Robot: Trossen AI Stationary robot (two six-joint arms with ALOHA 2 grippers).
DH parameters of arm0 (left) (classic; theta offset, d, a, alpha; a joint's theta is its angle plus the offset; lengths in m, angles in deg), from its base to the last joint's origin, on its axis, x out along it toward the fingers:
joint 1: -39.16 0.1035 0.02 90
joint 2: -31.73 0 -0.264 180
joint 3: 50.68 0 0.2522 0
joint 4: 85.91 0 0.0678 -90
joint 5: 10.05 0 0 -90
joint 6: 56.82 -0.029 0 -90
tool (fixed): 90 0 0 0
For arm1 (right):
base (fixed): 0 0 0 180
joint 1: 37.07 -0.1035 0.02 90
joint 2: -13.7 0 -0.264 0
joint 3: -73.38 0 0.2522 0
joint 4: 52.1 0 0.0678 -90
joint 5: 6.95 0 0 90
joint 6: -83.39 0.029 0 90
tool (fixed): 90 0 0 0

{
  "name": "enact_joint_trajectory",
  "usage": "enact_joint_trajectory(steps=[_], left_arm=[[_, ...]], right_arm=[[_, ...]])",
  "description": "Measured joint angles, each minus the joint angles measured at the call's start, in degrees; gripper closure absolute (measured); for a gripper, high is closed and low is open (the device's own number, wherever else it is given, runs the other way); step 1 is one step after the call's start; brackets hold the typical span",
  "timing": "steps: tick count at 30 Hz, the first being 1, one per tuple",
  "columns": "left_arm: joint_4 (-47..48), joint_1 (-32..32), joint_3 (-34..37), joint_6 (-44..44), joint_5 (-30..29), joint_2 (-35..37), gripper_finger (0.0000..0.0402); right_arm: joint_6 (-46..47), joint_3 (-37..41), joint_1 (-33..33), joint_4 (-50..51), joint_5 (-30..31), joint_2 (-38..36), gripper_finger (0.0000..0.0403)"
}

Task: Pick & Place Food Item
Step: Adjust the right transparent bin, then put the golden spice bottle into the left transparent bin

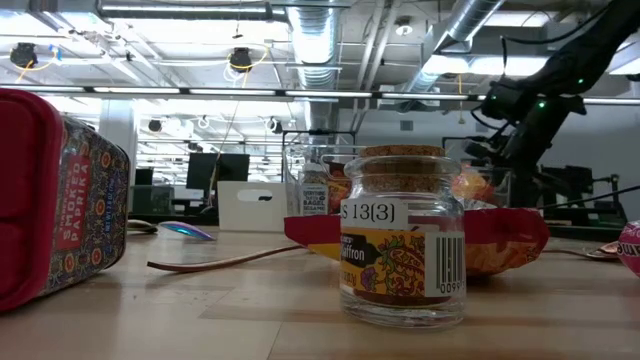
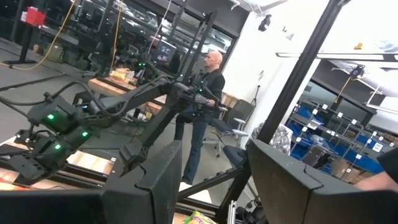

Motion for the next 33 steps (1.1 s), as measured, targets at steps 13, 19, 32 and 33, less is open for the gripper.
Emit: enact_joint_trajectory(steps=[13, 19, 32, 33], left_arm=[[0.6, 0.0, 0.0, -0.1, 0.0, 0.0, 0.022], [0.8, 0.0, 0.0, -2.1, -1.2, 0.0, 0.022], [16.8, 0.4, 0.0, -5.9, -6.0, 0.0, 0.022], [18.9, 0.2, 0.0, -5.3, -6.1, 0.0, 0.022]], right_arm=[[-1.3, 0.0, 0.0, 10.8, 1.2, -12.5, 0.0403], [-1.7, 0.0, -0.5, 13.9, -1.6, -27.0, 0.0403], [2.1, 0.0, -8.6, 1.6, -39.1, -45.3, 0.0403], [3.5, 0.0, -9.9, 0.5, -39.2, -45.9, 0.0403]])
